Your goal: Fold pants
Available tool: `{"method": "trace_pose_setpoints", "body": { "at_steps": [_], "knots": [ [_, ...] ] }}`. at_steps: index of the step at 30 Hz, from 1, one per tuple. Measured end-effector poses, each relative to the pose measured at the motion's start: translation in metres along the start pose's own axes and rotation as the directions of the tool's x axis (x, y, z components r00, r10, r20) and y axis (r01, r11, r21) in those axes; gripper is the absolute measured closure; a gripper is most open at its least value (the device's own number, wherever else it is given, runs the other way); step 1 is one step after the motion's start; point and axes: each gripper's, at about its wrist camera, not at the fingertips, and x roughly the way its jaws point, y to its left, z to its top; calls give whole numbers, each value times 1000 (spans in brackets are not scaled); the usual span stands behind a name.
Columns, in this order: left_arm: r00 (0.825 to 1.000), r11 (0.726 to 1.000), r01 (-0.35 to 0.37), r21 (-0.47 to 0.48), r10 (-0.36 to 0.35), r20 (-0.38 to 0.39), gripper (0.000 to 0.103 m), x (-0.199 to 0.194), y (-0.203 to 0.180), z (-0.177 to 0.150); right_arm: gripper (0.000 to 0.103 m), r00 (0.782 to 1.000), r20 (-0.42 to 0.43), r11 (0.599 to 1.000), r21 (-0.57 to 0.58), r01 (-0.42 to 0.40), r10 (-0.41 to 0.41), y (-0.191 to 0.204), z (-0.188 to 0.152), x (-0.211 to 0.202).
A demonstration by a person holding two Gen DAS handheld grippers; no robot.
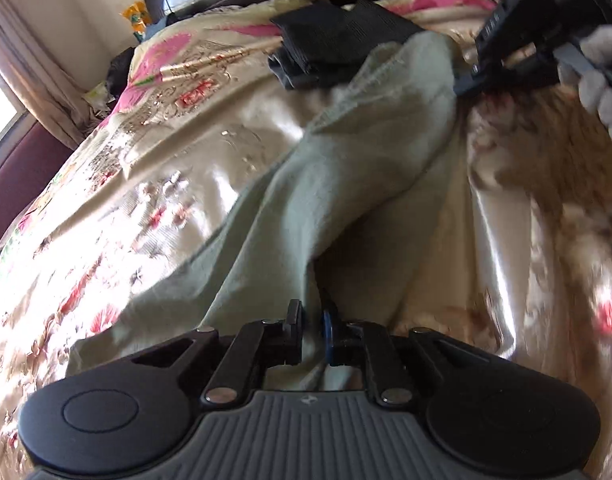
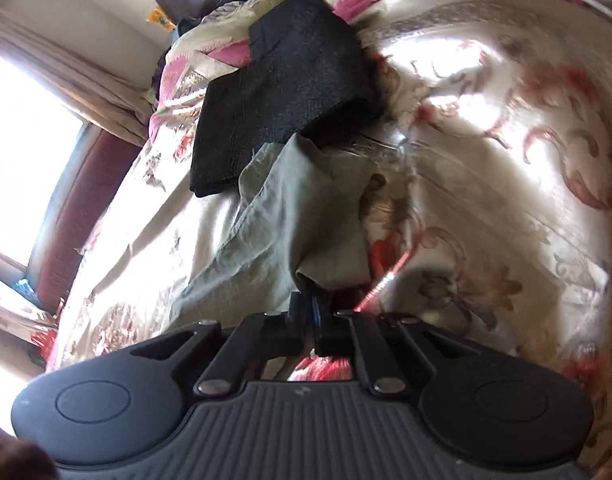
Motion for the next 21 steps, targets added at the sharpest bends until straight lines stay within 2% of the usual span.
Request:
{"method": "trace_pose_setpoints", "body": {
  "at_steps": [2,3,4,5,6,9,11,12,13,14,15,17,21],
  "knots": [
    [1000,1000,-9,16,9,-8,65,-8,-1,-8,92,999,39,999,-53,7,-5,5,7,-13],
    [1000,1000,-9,16,9,-9,63,-12,1,-10,85,998,56,995,-99,11,-5,10,12,-18],
    [1000,1000,-7,10,8,-9,58,-18,4,-12,71,997,72,989,-144,16,-5,15,18,-22],
    [1000,1000,-6,1,6,-7,54,-22,7,-12,61,996,94,982,-189,19,-1,21,24,-24],
    [1000,1000,-2,-11,2,-5,54,-26,10,-12,46,995,104,973,-227,26,-3,27,30,-23],
    [1000,999,20,-40,-20,8,52,-38,18,-11,43,994,106,943,-330,51,-16,39,43,-13],
    [999,999,27,-46,-26,22,49,-42,20,-10,43,995,80,921,-380,82,-56,45,50,3],
    [999,999,29,-43,-27,31,48,-43,21,-9,44,996,61,917,-389,90,-71,47,53,14],
    [999,999,24,-39,-22,39,48,-41,21,-6,55,996,47,919,-386,83,-70,48,57,21],
    [999,999,16,-34,-15,45,48,-40,21,-3,70,998,14,923,-379,65,-65,49,62,30],
    [999,1000,8,-29,-7,52,48,-39,21,-1,99,998,-24,935,-351,51,-64,50,68,39],
    [997,1000,-8,-27,10,78,48,-39,22,3,99,999,-51,942,-337,-3,-15,57,75,45],
    [998,998,-7,-70,12,69,47,-25,28,6,99,999,13,929,-369,43,-41,72,93,65]
  ]
}}
